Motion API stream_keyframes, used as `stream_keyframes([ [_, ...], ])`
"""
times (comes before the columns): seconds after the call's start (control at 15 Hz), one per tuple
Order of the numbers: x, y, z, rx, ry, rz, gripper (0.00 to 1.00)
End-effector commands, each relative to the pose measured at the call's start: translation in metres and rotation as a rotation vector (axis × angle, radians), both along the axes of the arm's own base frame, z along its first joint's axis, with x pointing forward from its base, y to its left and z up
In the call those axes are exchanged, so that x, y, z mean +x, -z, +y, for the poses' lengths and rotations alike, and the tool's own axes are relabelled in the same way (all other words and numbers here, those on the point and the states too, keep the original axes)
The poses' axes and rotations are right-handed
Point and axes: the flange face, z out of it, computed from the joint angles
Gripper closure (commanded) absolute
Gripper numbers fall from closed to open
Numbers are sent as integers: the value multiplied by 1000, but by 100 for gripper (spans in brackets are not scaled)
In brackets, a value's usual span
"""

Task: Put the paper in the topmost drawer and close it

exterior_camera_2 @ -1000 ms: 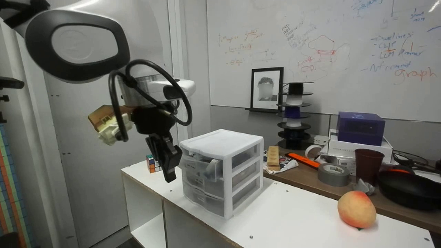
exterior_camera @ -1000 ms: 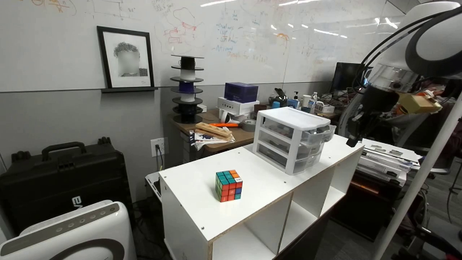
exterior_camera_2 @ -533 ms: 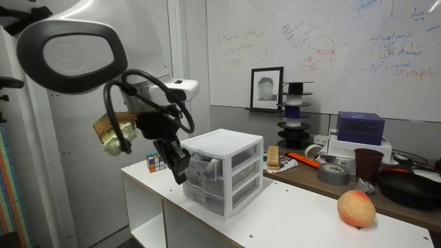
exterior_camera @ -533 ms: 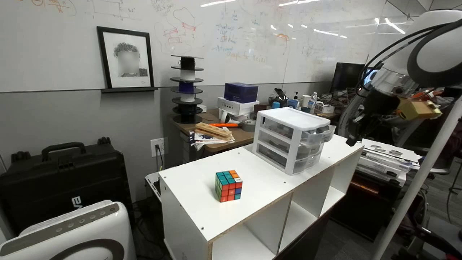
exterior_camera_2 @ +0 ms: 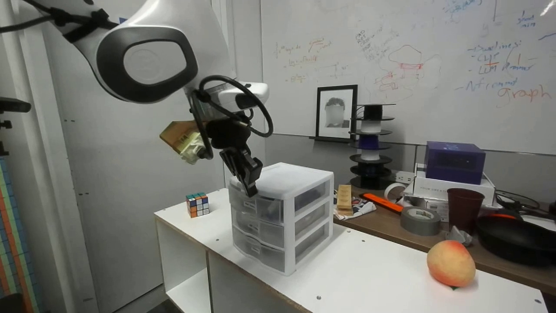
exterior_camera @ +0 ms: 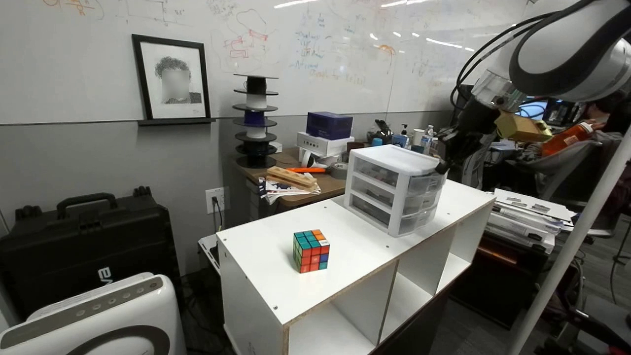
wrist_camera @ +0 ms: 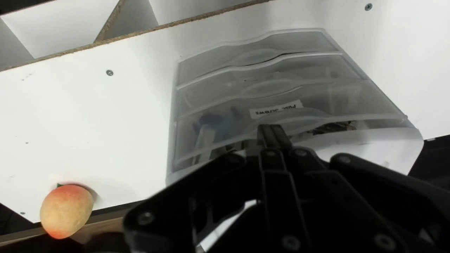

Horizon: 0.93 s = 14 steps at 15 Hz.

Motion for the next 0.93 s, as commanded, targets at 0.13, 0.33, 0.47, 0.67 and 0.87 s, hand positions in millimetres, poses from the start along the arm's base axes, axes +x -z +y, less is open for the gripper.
stream_keyframes([
  [0.13, 19, -10, 2, 13, 12, -29, 99],
  [0.33, 9, -9, 8, -4, 2, -12, 99],
  [0.47, -3, -10, 6, -28, -14, -14, 99],
  [0.67, -23, -20, 14, -94, -26, -26, 99],
  [0.87, -49, -35, 28, -135, -28, -35, 99],
])
